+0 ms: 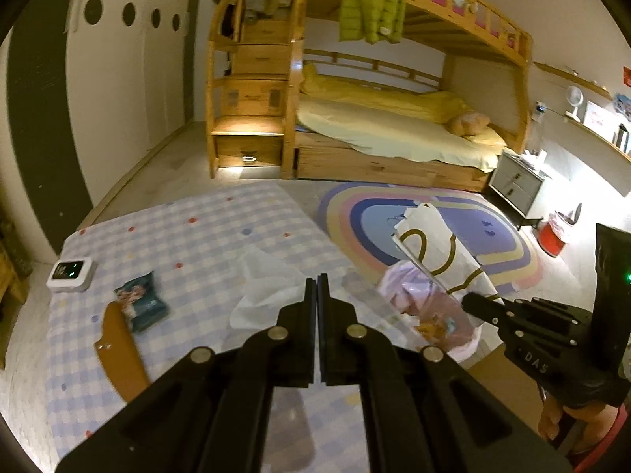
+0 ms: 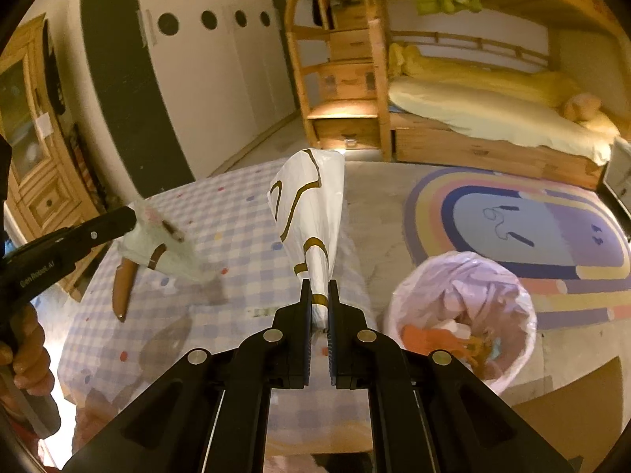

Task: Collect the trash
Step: 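Carry the paper bag and green cutout over the bin and open both tools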

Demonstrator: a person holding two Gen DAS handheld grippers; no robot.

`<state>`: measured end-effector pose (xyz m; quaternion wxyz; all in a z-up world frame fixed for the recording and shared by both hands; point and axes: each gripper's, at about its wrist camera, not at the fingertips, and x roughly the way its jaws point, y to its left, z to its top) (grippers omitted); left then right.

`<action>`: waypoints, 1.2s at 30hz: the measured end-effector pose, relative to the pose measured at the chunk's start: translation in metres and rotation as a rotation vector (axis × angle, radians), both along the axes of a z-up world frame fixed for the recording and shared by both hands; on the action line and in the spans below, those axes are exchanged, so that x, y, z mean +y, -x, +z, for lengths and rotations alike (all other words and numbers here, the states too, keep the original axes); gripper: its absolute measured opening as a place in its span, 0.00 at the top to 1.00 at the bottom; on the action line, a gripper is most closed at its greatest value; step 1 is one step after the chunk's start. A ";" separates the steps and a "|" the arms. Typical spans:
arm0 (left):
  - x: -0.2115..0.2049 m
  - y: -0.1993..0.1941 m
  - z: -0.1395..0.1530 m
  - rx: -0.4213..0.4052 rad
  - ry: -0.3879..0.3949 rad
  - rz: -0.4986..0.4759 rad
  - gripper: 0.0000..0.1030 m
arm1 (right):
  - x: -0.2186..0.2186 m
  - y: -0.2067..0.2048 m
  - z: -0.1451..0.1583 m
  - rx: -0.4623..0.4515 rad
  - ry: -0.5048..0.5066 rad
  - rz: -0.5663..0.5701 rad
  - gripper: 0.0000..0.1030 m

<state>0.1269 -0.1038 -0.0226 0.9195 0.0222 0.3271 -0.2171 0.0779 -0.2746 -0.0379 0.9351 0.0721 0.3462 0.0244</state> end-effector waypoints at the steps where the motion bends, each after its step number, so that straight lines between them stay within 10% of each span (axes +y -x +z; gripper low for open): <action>1: -0.006 0.001 -0.001 -0.004 -0.006 -0.009 1.00 | -0.007 0.002 0.000 -0.001 0.001 -0.015 0.94; 18: -0.149 -0.019 -0.026 0.023 -0.030 -0.247 1.00 | -0.123 -0.004 -0.042 0.129 0.000 -0.250 0.89; 24: -0.169 -0.027 -0.037 0.052 -0.044 -0.269 1.00 | -0.149 -0.021 -0.065 0.174 -0.013 -0.274 0.60; 36: -0.204 -0.027 -0.052 0.081 -0.082 -0.335 1.00 | -0.160 0.013 -0.044 0.097 -0.033 -0.333 0.56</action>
